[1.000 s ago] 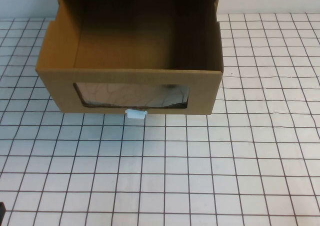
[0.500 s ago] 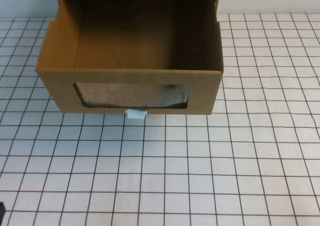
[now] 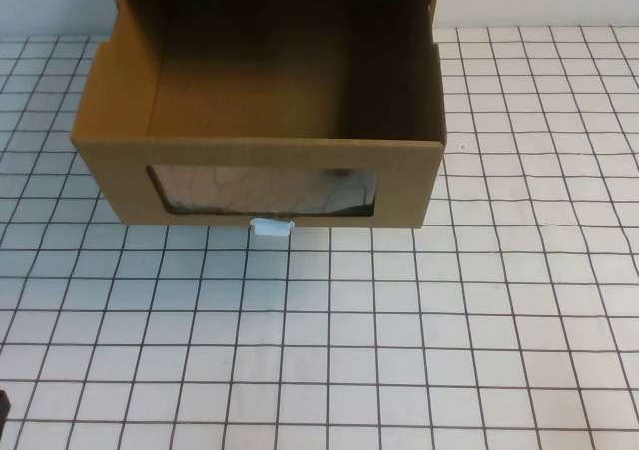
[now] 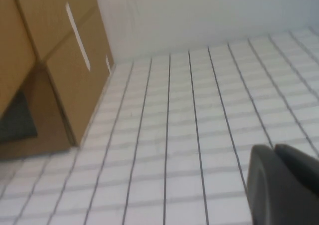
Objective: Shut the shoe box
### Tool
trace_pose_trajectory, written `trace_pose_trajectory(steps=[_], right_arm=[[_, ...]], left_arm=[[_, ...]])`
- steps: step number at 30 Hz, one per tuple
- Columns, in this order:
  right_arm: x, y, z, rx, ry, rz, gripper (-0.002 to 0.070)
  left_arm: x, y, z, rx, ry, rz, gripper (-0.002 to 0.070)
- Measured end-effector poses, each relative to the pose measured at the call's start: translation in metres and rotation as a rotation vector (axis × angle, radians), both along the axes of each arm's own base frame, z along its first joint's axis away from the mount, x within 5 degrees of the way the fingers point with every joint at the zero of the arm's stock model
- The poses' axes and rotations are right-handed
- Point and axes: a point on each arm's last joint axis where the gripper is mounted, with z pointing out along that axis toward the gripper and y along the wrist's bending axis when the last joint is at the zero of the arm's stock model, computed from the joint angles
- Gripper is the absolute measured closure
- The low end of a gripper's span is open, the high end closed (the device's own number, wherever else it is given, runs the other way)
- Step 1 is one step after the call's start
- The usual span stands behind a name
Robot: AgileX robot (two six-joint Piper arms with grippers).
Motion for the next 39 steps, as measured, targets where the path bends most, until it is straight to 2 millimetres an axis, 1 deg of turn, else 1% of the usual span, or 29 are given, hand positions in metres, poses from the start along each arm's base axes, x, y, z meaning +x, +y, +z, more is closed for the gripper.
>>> trace_pose_trajectory(steps=[2,5,9,12,15,18,20,24,26,29,31,33,36,39], right_arm=[[0.0,-0.001,0.01,0.005,-0.11,-0.011,0.0689],[-0.001,-0.003,0.027,0.019,-0.3,-0.03,0.069],[-0.008,-0.005,0.047,0.035,-0.533,-0.053,0.069],[-0.013,-0.006,0.056,0.043,-0.637,-0.064,0.069],[-0.014,-0.007,0.058,0.045,-0.665,-0.067,0.069],[-0.015,-0.007,0.059,0.053,-0.683,-0.07,0.0689],[-0.018,-0.009,0.064,0.07,-0.744,-0.081,0.0689],[-0.033,-0.012,0.079,0.09,-0.977,-0.109,0.0689],[-0.04,-0.013,0.084,0.103,-1.065,-0.115,0.0689],[-0.05,-0.014,0.105,0.142,-1.148,-0.104,0.0689],[-0.058,-0.014,0.126,0.152,-1.183,-0.089,0.069],[-0.066,-0.013,0.146,0.153,-1.186,-0.074,0.0689],[-0.085,-0.013,0.18,0.158,-1.222,-0.059,0.069],[-0.109,-0.014,0.21,0.169,-1.305,-0.049,0.0689]], left_arm=[[0.001,-0.001,0.006,-0.016,-0.075,-0.012,0.0677],[0.002,-0.004,0.023,-0.052,-0.25,-0.041,0.0677],[-0.005,-0.008,0.052,-0.12,-0.575,-0.093,0.0677],[-0.016,-0.009,0.073,-0.172,-0.824,-0.133,0.0677],[-0.027,-0.008,0.085,-0.204,-0.996,-0.163,0.0677],[-0.033,-0.008,0.091,-0.224,-1.091,-0.179,0.0677],[-0.035,-0.008,0.092,-0.213,-1.118,-0.179,0.0677],[-0.04,-0.008,0.095,-0.202,-1.189,-0.177,0.0677],[-0.045,-0.007,0.102,-0.219,-1.244,-0.182,0.0677],[-0.058,-0.004,0.124,-0.239,-1.362,-0.189,0.0677],[-0.068,-0.002,0.143,-0.246,-1.427,-0.187,0.0677],[-0.077,0.001,0.162,-0.246,-1.455,-0.18,0.0677],[-0.092,0.005,0.191,-0.244,-1.475,-0.163,0.0677],[-0.112,0.01,0.219,-0.249,-1.52,-0.148,0.0677]])
